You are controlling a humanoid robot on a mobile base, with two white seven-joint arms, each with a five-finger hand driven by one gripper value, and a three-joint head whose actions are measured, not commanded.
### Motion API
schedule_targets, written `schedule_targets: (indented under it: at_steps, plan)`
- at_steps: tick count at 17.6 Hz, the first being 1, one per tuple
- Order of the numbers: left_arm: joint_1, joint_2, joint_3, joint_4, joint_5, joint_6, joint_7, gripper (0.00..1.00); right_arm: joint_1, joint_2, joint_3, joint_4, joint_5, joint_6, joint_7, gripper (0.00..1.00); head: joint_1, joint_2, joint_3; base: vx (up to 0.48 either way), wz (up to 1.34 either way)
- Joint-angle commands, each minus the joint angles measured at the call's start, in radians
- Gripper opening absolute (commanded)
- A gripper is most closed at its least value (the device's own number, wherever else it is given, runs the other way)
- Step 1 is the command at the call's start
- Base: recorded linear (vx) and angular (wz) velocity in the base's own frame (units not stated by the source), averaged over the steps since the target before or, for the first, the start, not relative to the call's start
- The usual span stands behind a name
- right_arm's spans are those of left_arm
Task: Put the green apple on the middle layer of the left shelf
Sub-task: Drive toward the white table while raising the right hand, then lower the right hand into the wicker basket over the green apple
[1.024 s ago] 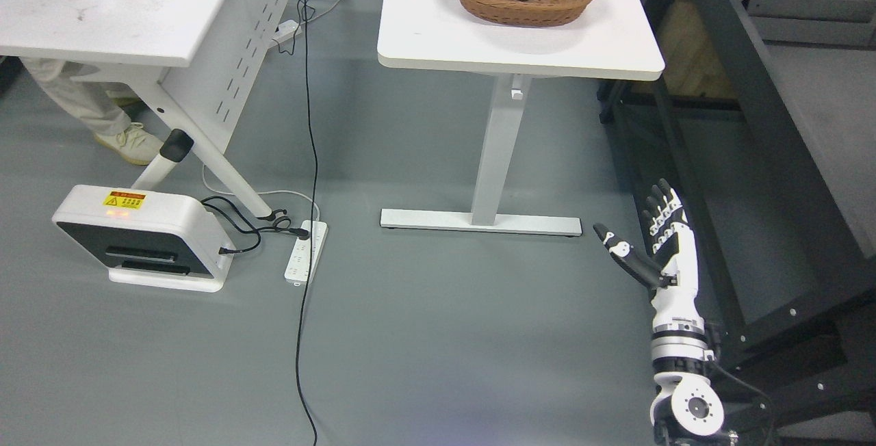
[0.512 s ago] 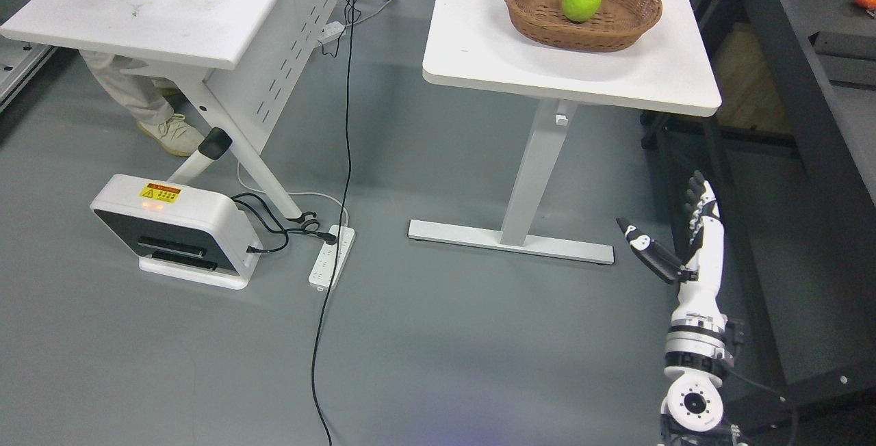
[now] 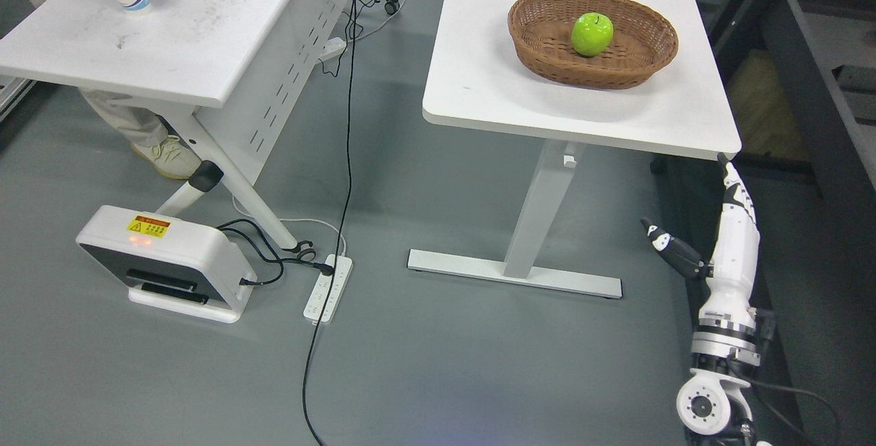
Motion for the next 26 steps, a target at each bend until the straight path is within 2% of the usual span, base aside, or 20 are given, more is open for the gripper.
schedule_targets:
  at_steps: [1, 7, 9, 12, 14, 20, 26]
  plan:
    - [-0.022, 0.017, 0.0, 0.0, 0.001, 0.001, 0.0, 1.0, -0.006, -0.048, -0.009, -0.009, 0.056, -0.01, 0.006, 1.0, 0.0, 0.0, 0.0, 0.24, 0.01]
    - [-0.022, 0.017, 0.0, 0.0, -0.001, 0.001, 0.0, 1.0, -0.084, -0.085, -0.009, -0.01, 0.057, -0.016, 0.046, 1.0, 0.0, 0.0, 0.0, 0.308, -0.01]
    - [-0.022, 0.017, 0.0, 0.0, -0.001, 0.001, 0.0, 1.0, -0.116, -0.12, -0.004, -0.01, 0.057, -0.025, 0.057, 1.0, 0.0, 0.0, 0.0, 0.298, -0.03]
    - [-0.022, 0.017, 0.0, 0.0, 0.001, 0.001, 0.0, 1.0, -0.162, -0.192, -0.002, -0.009, 0.056, -0.026, 0.191, 1.0, 0.0, 0.0, 0.0, 0.293, -0.01]
    - [-0.022, 0.017, 0.0, 0.0, -0.001, 0.001, 0.0, 1.0, -0.181, -0.197, 0.019, -0.009, 0.056, -0.029, 0.256, 1.0, 0.0, 0.0, 0.0, 0.293, 0.0]
    - [-0.022, 0.017, 0.0, 0.0, -0.001, 0.001, 0.0, 1.0, -0.194, -0.197, 0.088, -0.009, 0.057, -0.033, 0.27, 1.0, 0.0, 0.0, 0.0, 0.269, 0.03]
    - [-0.022, 0.017, 0.0, 0.0, -0.001, 0.001, 0.0, 1.0, -0.178, -0.194, 0.183, 0.01, 0.074, -0.033, 0.388, 1.0, 0.0, 0.0, 0.0, 0.187, 0.01]
